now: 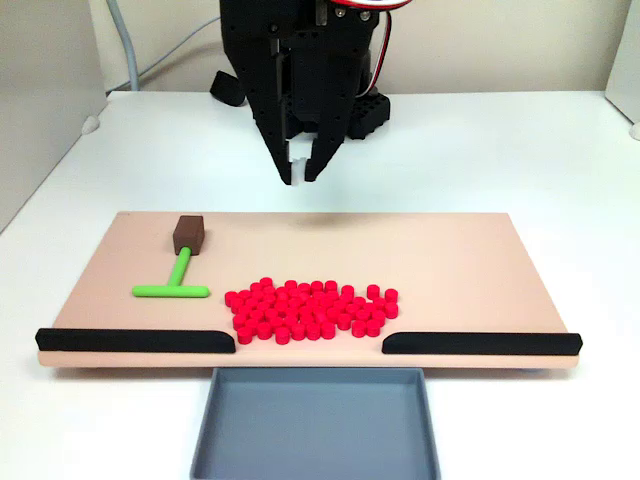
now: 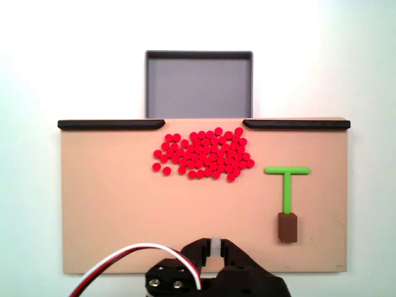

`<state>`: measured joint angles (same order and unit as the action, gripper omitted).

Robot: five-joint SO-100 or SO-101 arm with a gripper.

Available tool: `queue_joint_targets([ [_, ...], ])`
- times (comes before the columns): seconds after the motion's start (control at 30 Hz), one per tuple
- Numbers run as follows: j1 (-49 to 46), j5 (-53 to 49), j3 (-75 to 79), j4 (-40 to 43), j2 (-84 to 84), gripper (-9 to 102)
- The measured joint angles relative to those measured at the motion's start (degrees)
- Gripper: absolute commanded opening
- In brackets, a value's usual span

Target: Grasp a green tool by the dark brown handle.

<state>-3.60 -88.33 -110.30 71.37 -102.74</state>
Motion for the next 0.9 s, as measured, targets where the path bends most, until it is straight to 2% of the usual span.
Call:
queue_joint_targets([
  [0.27, -3.87, -6.50, 0.88, 0.62, 0.00, 0],
  [0.43, -4.92, -7.56, 4.31, 4.13, 0.00, 0],
  [0.6, -6.06, -7.73, 4.48, 4.22, 0.00, 0],
  [0.9, -10.99, -14.68, 4.48, 4.22, 0.18, 0],
])
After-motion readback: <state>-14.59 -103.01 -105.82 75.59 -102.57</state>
